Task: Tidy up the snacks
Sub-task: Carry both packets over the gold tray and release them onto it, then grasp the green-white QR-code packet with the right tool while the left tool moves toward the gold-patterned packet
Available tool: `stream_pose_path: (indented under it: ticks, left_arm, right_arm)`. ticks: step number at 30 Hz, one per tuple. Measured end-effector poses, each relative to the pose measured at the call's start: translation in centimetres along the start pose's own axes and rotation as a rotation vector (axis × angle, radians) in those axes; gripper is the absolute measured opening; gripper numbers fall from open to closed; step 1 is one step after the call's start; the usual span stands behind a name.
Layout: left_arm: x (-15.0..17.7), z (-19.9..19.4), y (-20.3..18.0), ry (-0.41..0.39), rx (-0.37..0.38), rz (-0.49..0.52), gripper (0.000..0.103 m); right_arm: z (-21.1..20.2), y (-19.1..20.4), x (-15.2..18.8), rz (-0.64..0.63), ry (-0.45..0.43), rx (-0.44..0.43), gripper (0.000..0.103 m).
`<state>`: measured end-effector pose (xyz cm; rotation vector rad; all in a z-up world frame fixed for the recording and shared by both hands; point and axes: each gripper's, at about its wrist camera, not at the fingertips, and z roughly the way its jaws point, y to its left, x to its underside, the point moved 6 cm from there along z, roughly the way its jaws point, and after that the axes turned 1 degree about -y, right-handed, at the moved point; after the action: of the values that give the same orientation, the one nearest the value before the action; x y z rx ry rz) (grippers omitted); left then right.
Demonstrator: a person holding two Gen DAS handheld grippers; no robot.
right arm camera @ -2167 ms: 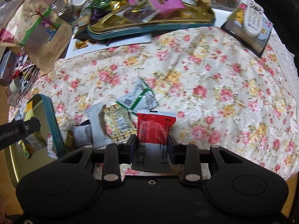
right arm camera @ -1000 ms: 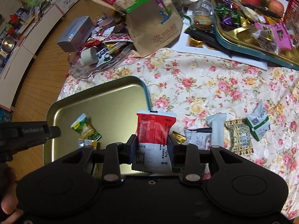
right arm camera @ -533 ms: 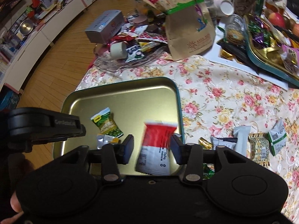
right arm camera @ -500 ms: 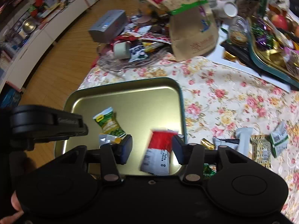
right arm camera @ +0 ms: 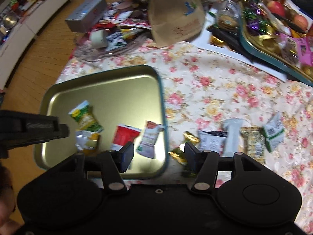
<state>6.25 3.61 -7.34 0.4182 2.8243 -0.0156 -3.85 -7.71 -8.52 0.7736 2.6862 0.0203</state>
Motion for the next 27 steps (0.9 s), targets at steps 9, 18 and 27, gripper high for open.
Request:
stream_pose_path:
  ticks: [9, 18, 27]
  left_arm:
    - [0.6, -0.4, -3.1, -0.002, 0.022, 0.077, 0.043]
    - [1.8, -0.9, -8.0, -0.009, 0.062, 0.203, 0.043]
    - [3.7, -0.4, -12.3, 0.021, 0.085, 0.294, 0.043]
  right_arm:
    - [0.2, -4.6, -0.1, 0.055, 0.028, 0.084, 0.069]
    - [-0.6, -11.2, 0.5, 0.262, 0.04, 0.094, 0.07]
    - [-1.1, -16.4, 1.8, 0.39, 0.061, 0.119, 0.07]
